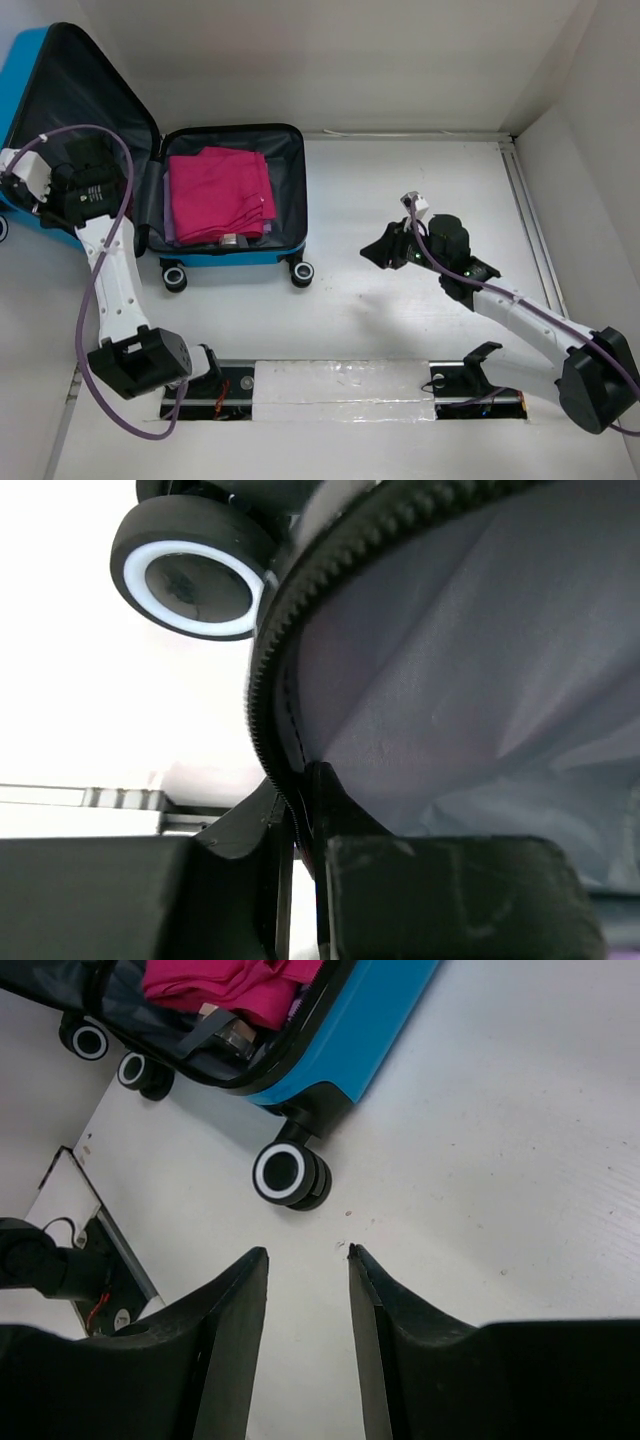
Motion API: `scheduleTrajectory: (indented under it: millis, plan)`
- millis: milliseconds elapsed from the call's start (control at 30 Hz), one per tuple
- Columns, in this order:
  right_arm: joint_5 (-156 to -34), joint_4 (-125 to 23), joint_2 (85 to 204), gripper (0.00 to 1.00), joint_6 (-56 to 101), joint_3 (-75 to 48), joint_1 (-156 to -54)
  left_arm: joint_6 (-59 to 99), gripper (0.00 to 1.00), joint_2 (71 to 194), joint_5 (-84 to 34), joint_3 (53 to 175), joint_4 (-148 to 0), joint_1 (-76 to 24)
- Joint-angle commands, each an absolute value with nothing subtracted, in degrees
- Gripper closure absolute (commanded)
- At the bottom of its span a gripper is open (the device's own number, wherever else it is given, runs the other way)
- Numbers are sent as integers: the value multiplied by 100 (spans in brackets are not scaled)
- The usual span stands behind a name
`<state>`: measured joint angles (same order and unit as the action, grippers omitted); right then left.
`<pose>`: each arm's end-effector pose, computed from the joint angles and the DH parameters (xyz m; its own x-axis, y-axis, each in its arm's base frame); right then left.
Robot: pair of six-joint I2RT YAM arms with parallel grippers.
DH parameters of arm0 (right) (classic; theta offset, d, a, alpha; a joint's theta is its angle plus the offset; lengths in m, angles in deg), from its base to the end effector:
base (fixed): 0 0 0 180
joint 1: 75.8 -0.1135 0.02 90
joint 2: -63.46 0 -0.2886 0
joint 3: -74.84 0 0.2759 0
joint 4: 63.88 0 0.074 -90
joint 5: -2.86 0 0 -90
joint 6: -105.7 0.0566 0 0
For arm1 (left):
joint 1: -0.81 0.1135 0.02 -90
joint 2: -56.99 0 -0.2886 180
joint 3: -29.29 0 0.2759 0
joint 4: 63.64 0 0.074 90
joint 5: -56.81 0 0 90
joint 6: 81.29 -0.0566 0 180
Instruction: Pack the luggage
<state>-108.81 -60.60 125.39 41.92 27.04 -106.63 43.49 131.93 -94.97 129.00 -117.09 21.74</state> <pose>0.2233 0.1576 0.2629 -0.5746 0.1352 -0.8072 -0.5852 0.6216 0.5207 0.2474 0.1480 0.4594 0.1400 -0.2352 -0.9618 -0.9875 0.0381 -0.1531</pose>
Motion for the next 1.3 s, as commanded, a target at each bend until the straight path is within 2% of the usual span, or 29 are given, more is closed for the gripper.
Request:
scheduleTrajectory:
  millis: [0,133,167,267,367,400,433,467,533,567,633,800,833,867,1000,1100,1133,1167,1267]
  plan:
    - [-10622,-6099,12454,56,4048,2405,-10709,3868,100,12837,-9243,12597,-11269,1884]
    - [-10621,-6046,12533,56,4109,2352,-10709,3596,100,12169,-9348,11922,-10768,129]
    - [-10621,-6046,12586,56,4110,2352,-10709,3595,100,11855,-9278,11780,-10715,-693]
    - [-10621,-6046,12735,56,4224,2238,-10709,3212,100,11161,-8910,10940,-10216,-1839]
    - [-10472,-6046,12884,56,4285,2176,-10832,2070,100,10640,-7491,10033,-9152,-2143]
    - [-10410,-6046,12946,56,4286,2115,-10911,1535,100,10473,-6232,9969,-9150,-2143]
    - [-10332,-6046,12947,56,4338,2045,-10981,1356,94,10471,-5593,9968,-9220,-2143]
    - [-10331,-6046,13025,56,4338,2044,-11034,1189,57,10411,-4986,9881,-9220,-2212]
    - [-10208,-6046,13192,56,4443,1896,-11113,1135,3,10480,-3906,9880,-9325,-2406]
    - [-10121,-6046,13245,56,4444,1791,-11201,1134,0,10593,-3507,10020,-9587,-2407]
    - [-10015,-6046,13324,56,4497,1737,-11289,1134,0,10926,-2194,10240,-9660,-2459]
    - [-9602,-6046,13377,56,4601,1587,-11421,1134,0,11657,26,10636,-10098,-2459]
    - [-9427,-6046,13377,56,4602,1587,-11421,1065,0,11893,865,10688,-10186,-2511]
    - [-9425,-6046,13308,56,4602,1587,-11421,1064,0,11991,995,10689,-10257,-2660]
    - [-8917,-5827,13157,56,4602,1587,-11421,1011,0,12457,1075,10908,-10495,-3776]
    - [-8653,-5677,12990,59,4602,1535,-11351,1370,0,12353,350,11268,-9882,-4521]
    - [-8513,-5677,12938,70,4602,1535,-11290,1528,0,12274,68,11373,-9323,-4612]
    - [-8459,-5590,12938,75,4602,1535,-11220,1712,0,12195,-152,11444,-8986,-4613]
    - [-8590,-5589,12938,95,4497,1535,-11070,2460,0,11974,-2205,11690,-8055,-4482]
